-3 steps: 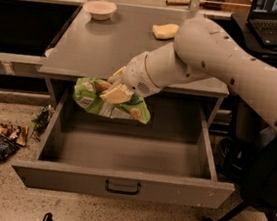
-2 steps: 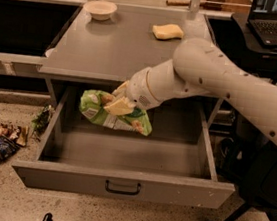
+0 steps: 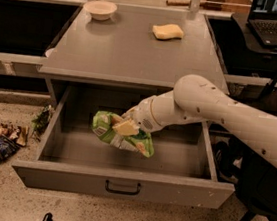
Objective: Place green rice chip bag into top drawer
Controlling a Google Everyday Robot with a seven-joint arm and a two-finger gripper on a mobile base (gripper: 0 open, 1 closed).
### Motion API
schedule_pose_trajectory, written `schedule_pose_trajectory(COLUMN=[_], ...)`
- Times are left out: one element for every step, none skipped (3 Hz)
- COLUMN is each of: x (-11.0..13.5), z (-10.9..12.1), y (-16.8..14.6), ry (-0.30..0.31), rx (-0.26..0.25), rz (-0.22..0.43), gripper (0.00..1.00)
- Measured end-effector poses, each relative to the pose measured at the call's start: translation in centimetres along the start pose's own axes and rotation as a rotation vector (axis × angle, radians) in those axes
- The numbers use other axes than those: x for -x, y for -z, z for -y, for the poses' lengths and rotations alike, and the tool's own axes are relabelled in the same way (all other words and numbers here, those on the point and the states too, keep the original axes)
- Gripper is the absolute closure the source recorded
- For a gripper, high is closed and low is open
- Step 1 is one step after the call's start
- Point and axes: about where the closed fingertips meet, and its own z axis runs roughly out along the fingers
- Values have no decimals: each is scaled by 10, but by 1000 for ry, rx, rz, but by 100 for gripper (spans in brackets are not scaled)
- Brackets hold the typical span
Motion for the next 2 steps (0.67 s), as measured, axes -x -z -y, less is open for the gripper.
schedule_pose_trajectory(x=[-27,-45], z=[10,20], y=[-7,-11], ry=[-72,-112], rx=[-22,-34], rz=[-10,-12], gripper=[81,58])
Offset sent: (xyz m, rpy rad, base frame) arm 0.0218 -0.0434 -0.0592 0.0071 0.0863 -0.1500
